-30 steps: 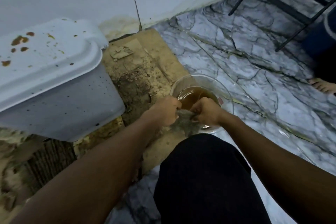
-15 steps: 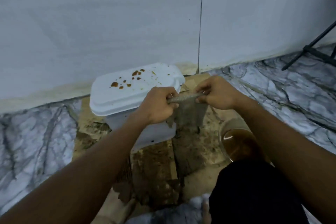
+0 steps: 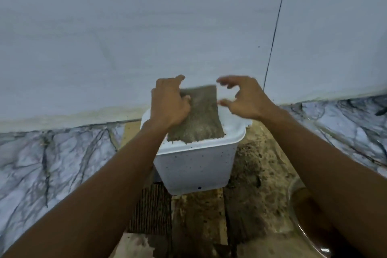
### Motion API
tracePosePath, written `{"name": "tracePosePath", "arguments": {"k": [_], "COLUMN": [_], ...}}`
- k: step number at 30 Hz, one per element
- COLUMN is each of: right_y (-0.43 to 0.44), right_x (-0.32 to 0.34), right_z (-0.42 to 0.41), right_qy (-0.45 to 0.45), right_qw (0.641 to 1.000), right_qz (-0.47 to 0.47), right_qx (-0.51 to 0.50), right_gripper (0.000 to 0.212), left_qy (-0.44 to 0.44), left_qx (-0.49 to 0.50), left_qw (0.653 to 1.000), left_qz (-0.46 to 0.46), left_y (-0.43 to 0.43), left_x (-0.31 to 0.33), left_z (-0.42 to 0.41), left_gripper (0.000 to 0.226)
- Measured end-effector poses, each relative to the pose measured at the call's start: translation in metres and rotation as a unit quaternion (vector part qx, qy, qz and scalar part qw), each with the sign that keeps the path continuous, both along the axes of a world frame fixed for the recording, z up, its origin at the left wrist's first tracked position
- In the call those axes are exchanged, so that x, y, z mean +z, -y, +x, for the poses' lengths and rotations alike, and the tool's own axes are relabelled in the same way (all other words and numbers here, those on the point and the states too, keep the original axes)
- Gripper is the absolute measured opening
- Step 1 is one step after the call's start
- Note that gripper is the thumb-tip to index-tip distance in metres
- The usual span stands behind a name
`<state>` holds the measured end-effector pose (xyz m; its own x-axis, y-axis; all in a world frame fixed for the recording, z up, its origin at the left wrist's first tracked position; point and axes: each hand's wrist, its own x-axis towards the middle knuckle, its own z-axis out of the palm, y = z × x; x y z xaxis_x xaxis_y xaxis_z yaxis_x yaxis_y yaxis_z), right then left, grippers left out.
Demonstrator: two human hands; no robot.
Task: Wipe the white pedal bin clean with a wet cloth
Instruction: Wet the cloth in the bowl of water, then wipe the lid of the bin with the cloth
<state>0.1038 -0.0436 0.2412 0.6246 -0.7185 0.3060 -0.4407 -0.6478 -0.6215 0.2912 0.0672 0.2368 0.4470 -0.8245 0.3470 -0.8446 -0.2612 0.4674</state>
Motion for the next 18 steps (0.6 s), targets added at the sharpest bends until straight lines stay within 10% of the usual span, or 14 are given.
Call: {"name": "tracePosePath", "arguments": {"k": [5,18], "right_y": [0.006,0.015], "right_x": [-0.054,-0.078], "right_z": [-0.034,-0.042], "right_qy": [-0.230,-0.214], "right_qw": [0.968,0.971], "right_qz": [-0.057,-0.044], "right_qx": [0.079,0.098], "right_gripper": [0.109,0.114], "left_qy": [0.040,0.085], "left_qx": [-0.063,-0.137], "left_qw": [0.984,0.954], "left_qz": [0.161,0.251], "left_y": [0.015,0.031], "left_x": [-0.043,-0.063], "left_z": [-0.023,-0.051], "left_gripper": [0.069,0.065]}}
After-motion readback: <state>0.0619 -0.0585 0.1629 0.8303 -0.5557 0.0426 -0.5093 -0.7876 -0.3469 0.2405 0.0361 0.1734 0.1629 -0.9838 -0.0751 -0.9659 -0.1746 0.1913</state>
